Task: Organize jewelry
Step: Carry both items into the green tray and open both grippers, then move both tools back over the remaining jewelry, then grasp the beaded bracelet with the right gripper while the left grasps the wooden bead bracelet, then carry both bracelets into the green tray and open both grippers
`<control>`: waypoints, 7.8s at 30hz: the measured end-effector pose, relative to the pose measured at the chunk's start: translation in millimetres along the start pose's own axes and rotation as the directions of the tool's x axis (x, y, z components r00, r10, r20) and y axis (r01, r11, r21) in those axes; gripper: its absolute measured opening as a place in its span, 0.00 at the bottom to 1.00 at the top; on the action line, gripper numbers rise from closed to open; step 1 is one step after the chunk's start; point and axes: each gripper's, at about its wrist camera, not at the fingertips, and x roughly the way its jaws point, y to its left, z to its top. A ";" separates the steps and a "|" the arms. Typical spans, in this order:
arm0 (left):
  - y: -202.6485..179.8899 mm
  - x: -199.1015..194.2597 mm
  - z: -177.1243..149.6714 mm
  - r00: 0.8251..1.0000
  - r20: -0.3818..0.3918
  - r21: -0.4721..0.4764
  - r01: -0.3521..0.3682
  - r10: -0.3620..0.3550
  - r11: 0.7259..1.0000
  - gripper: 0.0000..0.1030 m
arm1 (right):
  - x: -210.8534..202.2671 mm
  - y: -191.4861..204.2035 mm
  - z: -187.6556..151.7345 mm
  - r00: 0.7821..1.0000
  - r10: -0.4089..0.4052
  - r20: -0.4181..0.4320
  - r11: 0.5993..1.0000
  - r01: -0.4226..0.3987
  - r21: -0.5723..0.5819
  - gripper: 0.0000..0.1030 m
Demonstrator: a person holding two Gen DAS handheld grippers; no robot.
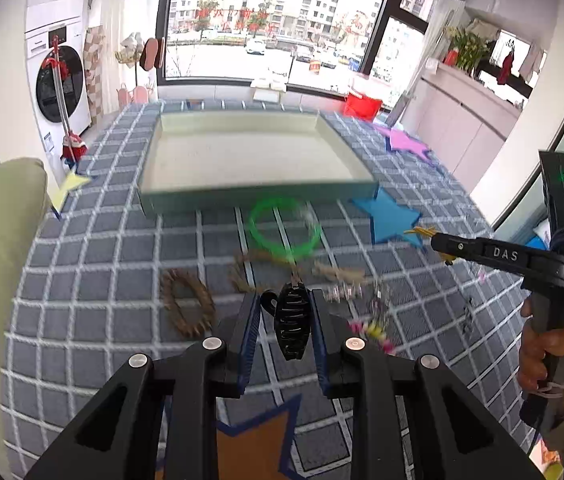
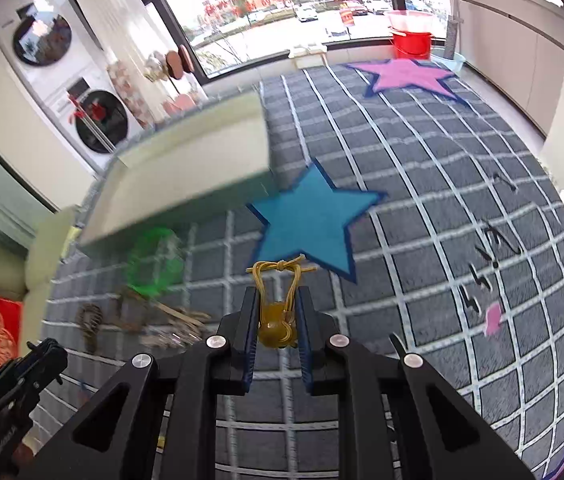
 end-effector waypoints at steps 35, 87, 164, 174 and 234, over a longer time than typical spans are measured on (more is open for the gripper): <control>65.9 203.1 164.0 0.977 -0.042 0.060 -0.205 0.207 0.977 0.38 | 169.9 82.4 149.6 0.997 0.013 -0.076 0.992 -0.023 -0.128 0.19; 78.0 15.6 20.8 0.967 0.053 -0.043 -0.248 0.250 0.968 1.00 | -27.1 95.5 35.1 0.984 0.105 0.145 0.991 -0.092 -0.095 1.00; 59.9 9.1 6.5 0.998 0.029 -0.007 -0.050 0.051 0.999 0.36 | -27.9 82.6 -53.0 0.999 -0.035 0.025 0.986 0.039 -0.160 0.09; 63.3 16.2 69.7 0.995 0.085 0.001 -0.044 0.044 0.999 0.36 | -30.1 95.0 30.5 0.995 0.002 0.103 0.979 0.019 -0.204 0.09; 57.2 117.2 134.7 0.958 0.110 0.074 -0.273 0.264 0.959 1.00 | 92.0 78.4 123.0 0.996 0.054 0.068 0.998 -0.051 -0.038 0.51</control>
